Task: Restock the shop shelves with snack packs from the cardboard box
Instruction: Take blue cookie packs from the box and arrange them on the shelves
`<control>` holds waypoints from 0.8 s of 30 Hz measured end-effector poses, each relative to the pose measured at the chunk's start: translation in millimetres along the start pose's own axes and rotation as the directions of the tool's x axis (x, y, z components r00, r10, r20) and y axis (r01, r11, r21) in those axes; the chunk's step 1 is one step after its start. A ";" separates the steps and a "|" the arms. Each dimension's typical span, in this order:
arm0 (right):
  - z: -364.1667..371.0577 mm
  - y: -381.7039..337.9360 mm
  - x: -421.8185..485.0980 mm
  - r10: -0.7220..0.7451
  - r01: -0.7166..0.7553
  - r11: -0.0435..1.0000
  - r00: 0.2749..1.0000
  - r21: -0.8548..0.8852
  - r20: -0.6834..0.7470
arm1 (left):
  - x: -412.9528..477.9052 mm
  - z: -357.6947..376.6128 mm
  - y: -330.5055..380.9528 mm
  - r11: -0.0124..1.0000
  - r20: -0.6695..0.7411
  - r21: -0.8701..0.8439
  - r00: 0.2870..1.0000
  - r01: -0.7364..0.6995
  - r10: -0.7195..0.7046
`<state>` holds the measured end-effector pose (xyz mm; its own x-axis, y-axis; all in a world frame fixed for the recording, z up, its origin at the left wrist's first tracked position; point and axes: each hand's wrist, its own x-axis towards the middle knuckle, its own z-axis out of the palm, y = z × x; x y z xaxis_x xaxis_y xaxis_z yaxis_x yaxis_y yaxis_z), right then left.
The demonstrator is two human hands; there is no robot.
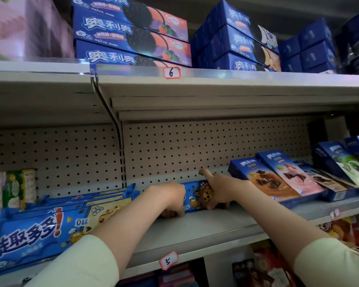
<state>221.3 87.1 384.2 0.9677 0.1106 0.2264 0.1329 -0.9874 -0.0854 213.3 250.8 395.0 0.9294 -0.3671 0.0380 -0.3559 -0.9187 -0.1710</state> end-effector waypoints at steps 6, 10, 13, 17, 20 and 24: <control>-1.5 2.4 10.0 0.004 -0.012 0.993 0.997 0.113 0.071 | 7.1 -1.2 -5.4 1.000 0.018 0.013 1.000 0.025 -0.025; -14.6 -3.3 14.5 0.105 -0.111 0.990 0.992 0.089 0.070 | 15.6 -8.1 -11.3 0.992 -0.294 -0.124 0.953 0.035 -0.070; -20.9 -5.0 23.3 0.110 -0.122 0.978 0.991 -0.167 -0.075 | 17.9 -11.1 -18.3 0.989 -0.367 -0.144 0.926 0.041 -0.092; -7.0 -5.9 38.1 0.113 -0.108 0.972 0.993 -0.210 0.014 | 26.8 0.1 -25.4 0.981 -0.118 -0.141 0.982 0.131 -0.148; -8.5 -7.2 41.9 0.173 -0.180 0.981 0.980 0.069 0.103 | 30.7 -1.7 -24.5 0.953 -0.013 -0.236 0.980 0.190 -0.198; -17.1 -3.6 43.9 0.227 -0.261 0.942 0.958 0.211 0.173 | 34.2 -10.2 -32.5 0.932 -0.047 -0.300 0.972 0.206 -0.230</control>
<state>259.7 93.6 411.0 0.9947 -0.0986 0.0298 -0.0824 -0.9354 -0.3440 255.6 266.6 411.9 0.9807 -0.1527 0.1223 -0.1698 -0.9750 0.1437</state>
